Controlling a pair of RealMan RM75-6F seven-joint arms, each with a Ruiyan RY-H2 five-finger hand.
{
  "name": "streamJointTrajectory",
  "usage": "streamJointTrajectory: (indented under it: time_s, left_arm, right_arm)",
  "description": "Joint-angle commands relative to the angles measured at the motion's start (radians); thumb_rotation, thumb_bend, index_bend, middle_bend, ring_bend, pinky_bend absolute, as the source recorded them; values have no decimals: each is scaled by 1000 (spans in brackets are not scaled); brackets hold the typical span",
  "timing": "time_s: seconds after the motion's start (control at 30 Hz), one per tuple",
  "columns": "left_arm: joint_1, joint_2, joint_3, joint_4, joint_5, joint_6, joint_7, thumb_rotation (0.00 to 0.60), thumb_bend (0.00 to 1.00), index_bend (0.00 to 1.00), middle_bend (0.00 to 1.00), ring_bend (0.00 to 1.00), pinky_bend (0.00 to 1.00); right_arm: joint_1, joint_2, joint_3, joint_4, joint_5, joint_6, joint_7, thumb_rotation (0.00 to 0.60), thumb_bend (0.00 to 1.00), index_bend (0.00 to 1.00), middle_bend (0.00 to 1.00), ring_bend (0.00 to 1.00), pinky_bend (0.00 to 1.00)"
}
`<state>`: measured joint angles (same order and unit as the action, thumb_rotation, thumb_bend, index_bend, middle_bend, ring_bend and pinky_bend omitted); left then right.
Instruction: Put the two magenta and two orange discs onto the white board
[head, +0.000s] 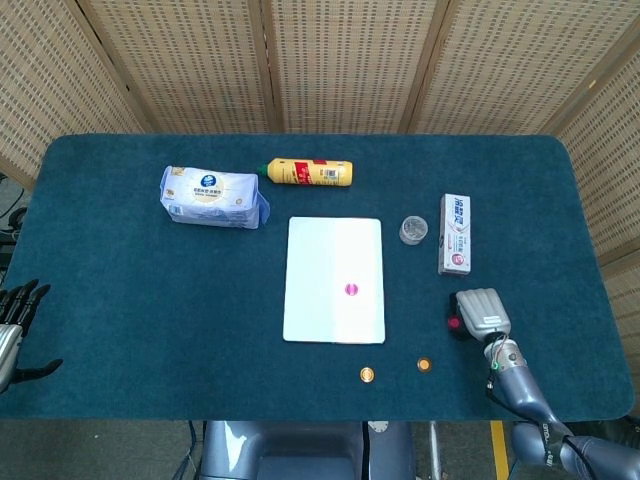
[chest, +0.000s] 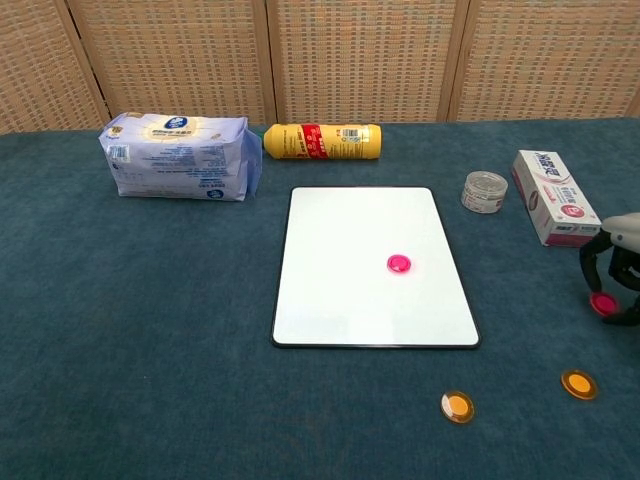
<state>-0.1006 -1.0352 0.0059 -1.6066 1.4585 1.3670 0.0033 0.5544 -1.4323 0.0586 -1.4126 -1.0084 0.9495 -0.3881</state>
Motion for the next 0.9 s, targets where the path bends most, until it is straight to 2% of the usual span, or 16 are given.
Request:
streamJointTrajectory:
  time_s: [0.03,0.17,0.3,0.47,0.67,0.9]
  left_arm:
    - [1,0,0,0,1,2,-2,600,0,0,0,0,0]
    - [2,1,1,1,2,3,-5,600,0,0,0,0,0]
    - [0,1,1,3,3,0,-5,600,0,0,0,0,0]
    - [-4,4,-4,8,-10,-10,-20,600,0,0,0,0,0]
    - [-11,6,-6,13,-19,-26,-26,600,0,0,0,0,0]
    - [-11,9,-7,13,-21,-27,-36,600,0,0,0,0,0]
  right_arm:
    - [30,28,40,-74,8,6,-26,600,311,539,854,870,1000]
    - [85,31,94,-165,65,7,-102,600,311,539,854,870,1000]
    - [135,10,128,-212,147,11,-177,600,312,539,854,870,1000]
    - [251,-85,179,-254,322,40,-329,600,311,539,854,870,1000]
    - [333,-170,188,-241,444,106,-439,600,312,539,854,870,1000]
    - [380,-248,172,-179,509,142,-487,600,311,539,854,870,1000]
